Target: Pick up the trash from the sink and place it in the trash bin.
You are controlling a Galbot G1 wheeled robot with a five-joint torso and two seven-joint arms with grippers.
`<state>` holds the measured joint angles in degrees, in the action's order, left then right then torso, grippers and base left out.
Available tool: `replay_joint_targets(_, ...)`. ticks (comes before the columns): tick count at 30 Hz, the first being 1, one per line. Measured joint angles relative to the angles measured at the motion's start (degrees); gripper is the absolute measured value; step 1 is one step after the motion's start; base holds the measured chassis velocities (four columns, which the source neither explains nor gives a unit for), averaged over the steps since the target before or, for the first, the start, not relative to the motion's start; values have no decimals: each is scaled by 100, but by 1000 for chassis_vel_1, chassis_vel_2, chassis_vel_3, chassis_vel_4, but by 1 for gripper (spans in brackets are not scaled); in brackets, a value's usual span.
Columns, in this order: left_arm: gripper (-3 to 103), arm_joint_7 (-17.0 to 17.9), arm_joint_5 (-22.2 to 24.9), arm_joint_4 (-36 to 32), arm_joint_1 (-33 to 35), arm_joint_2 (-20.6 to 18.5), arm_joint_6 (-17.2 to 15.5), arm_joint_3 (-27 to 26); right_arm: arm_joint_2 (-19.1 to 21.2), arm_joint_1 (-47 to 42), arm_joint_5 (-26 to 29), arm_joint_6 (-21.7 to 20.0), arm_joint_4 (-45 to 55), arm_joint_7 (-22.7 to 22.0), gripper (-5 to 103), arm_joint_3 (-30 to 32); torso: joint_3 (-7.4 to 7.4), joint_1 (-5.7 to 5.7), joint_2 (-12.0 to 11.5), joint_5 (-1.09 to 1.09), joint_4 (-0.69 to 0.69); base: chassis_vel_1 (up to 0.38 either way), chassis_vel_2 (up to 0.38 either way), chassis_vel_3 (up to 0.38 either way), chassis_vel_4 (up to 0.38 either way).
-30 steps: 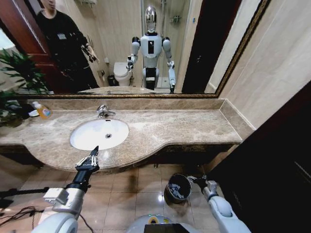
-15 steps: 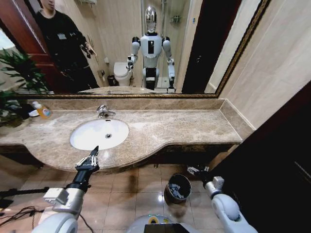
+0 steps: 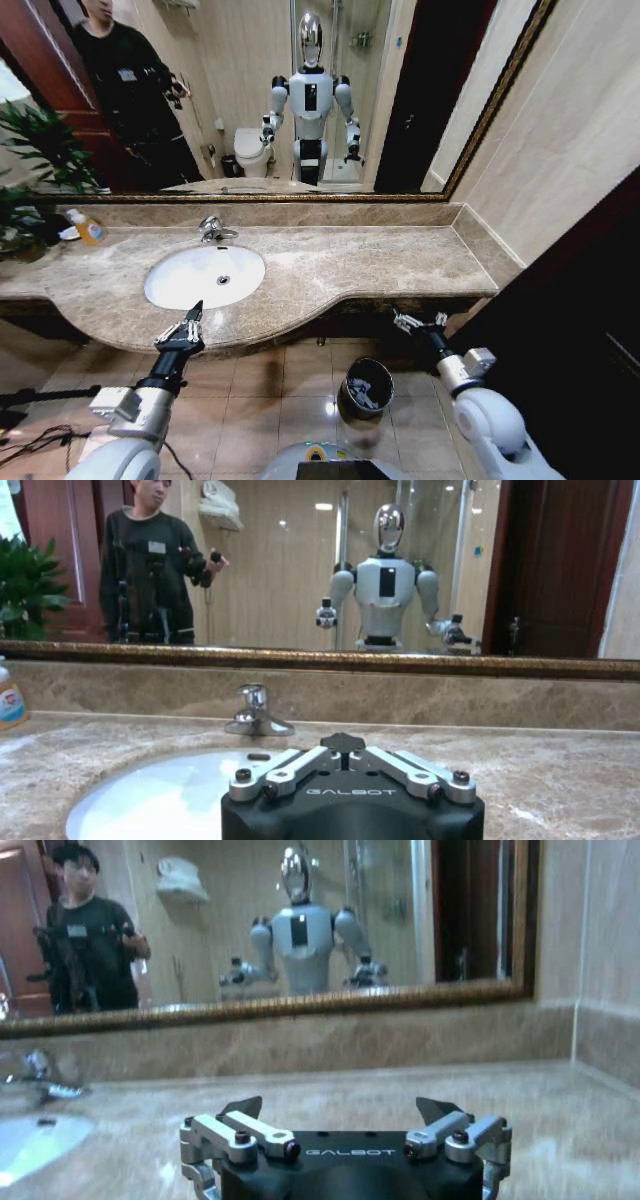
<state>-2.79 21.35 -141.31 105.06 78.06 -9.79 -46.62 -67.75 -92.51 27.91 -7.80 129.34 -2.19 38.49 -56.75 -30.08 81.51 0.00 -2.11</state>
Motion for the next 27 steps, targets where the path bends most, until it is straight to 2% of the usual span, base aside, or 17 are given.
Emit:
replay_joint_targets(5,0,0,0,0,0,0,0,0,68,61,161,-157,446,-189,100,147,0,0,0,0,0,0,0,0,0)
replay_joint_targets(12,0,0,0,0,0,0,0,0,73,180,15,-181,376,-80,100,451,0,0,0,-1,0,0,0,0,0)
replay_joint_targets(14,0,0,0,0,0,0,0,0,88,364,-165,-29,-81,189,100,747,0,0,0,1,0,0,0,0,0)
replay_joint_targets(16,0,0,0,0,0,0,0,0,99,395,-167,18,-173,255,100,801,0,0,0,2,0,0,0,0,0)
replay_joint_targets(18,0,0,0,0,0,0,0,0,198,513,88,325,-702,793,100,1152,-1,-1,0,3,0,0,0,0,0)
replay_joint_targets(20,0,0,0,0,0,0,0,0,297,410,583,508,-988,1342,100,1477,-1,-1,0,2,-1,0,0,0,0)
replay_joint_targets(21,0,0,0,0,0,0,0,0,297,410,583,508,-988,1342,100,1477,-1,-1,0,2,-1,0,0,0,0)
replay_joint_targets(23,0,0,0,0,0,0,0,0,334,119,957,568,-996,1595,100,1662,0,0,0,0,0,0,0,0,0)
replay_joint_targets(27,0,0,0,0,0,0,0,0,281,-158,1052,694,-904,1674,100,1722,0,0,0,1,1,0,0,0,0)
